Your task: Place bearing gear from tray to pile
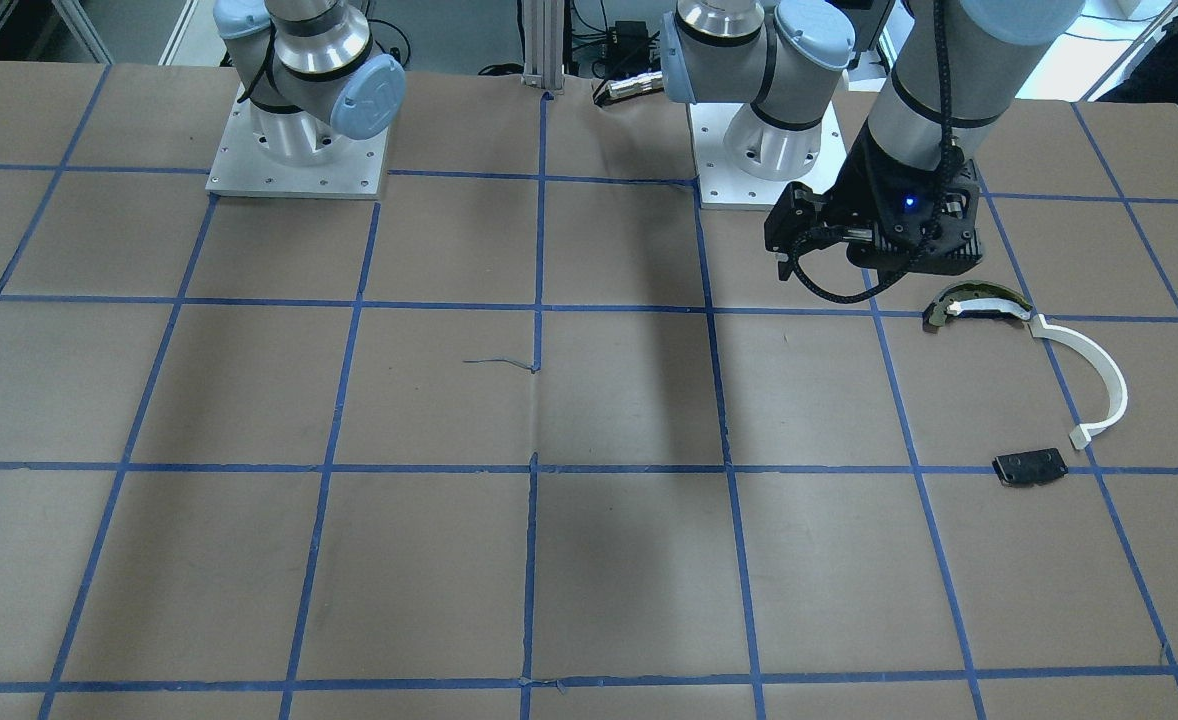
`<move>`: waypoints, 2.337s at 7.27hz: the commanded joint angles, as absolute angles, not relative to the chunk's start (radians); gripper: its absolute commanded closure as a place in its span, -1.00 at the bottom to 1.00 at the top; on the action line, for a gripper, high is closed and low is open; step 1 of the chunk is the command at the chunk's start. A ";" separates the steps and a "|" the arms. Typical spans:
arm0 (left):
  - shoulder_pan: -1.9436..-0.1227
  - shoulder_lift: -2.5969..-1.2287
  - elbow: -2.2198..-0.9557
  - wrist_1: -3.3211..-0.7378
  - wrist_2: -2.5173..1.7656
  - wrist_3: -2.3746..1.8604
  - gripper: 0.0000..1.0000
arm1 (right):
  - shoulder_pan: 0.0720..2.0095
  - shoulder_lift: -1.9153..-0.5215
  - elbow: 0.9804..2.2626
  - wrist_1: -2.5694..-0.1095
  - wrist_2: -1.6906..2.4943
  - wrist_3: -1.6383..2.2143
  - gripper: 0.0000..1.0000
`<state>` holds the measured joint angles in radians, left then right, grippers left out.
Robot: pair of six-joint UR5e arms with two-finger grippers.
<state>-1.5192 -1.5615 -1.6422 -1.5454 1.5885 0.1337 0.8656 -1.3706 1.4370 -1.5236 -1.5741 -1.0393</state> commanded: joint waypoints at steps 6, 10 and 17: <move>-1.517 -1.557 -1.643 -1.549 1.589 0.137 -1.00 | 0.683 -0.991 1.577 -2.167 -1.580 -1.513 -0.96; -1.517 -1.557 -1.643 -1.546 1.589 0.138 -1.00 | 0.683 -0.963 1.575 -2.172 -1.591 -1.513 -0.62; -1.517 -1.555 -1.646 -1.546 1.589 0.138 -1.00 | 0.681 -0.948 1.568 -2.171 -1.614 -1.511 -0.11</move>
